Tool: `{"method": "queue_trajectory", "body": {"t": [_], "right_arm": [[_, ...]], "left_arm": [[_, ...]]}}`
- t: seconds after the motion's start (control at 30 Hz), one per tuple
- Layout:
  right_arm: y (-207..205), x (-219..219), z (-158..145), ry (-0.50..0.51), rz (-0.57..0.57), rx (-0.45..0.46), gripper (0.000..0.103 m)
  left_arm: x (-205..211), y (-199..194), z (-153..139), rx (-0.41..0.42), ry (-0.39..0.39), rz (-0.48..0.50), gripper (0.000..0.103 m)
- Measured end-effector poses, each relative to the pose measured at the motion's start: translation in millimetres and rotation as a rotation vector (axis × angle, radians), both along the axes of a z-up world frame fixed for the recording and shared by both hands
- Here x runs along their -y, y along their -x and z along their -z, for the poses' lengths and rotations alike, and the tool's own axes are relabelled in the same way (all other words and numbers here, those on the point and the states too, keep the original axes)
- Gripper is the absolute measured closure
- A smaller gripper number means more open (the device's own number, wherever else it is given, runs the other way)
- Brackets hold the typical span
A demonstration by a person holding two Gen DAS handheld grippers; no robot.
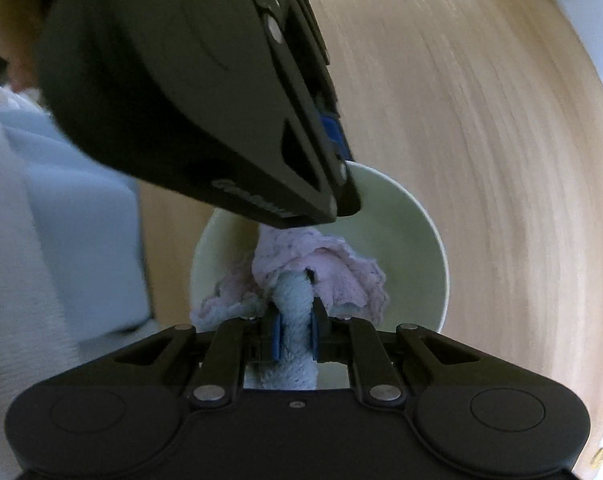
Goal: Clean bowl
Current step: 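Scrub the cloth inside the bowl with the right gripper while the left gripper tilts the bowl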
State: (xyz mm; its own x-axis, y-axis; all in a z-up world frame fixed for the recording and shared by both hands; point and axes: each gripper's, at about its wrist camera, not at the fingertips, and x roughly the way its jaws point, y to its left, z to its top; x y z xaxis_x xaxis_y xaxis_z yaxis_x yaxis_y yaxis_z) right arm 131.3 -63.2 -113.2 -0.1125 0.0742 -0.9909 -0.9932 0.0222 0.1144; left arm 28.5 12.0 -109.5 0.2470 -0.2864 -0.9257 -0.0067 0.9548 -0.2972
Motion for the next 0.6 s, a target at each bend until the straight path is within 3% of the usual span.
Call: {"method": "queue_trajectory", "body": {"t": [0.23,0.37,0.43,0.5,0.6], "right_arm": [[-12,-5,2,-0.018,0.037,0.144,0.089],[-34,-1,-8,-0.056,0.233,0.217,0.088],[-44,5,-15,-0.084,0.302,0.188,0.088],[-71,24,-31,-0.159,0.467,0.059,0.088],[-55,50,-24,-0.206,0.592,-0.112,0.085]], "left_arm": [[2,-1,5,-0.009,0.012,0.005,0.089],[-4,0,6,-0.021,0.04,-0.037,0.089],[-10,2,6,-0.029,0.08,-0.075,0.089],[-22,4,9,-0.057,0.157,-0.158,0.088],[-36,5,15,-0.077,0.221,-0.252,0.09]]}}
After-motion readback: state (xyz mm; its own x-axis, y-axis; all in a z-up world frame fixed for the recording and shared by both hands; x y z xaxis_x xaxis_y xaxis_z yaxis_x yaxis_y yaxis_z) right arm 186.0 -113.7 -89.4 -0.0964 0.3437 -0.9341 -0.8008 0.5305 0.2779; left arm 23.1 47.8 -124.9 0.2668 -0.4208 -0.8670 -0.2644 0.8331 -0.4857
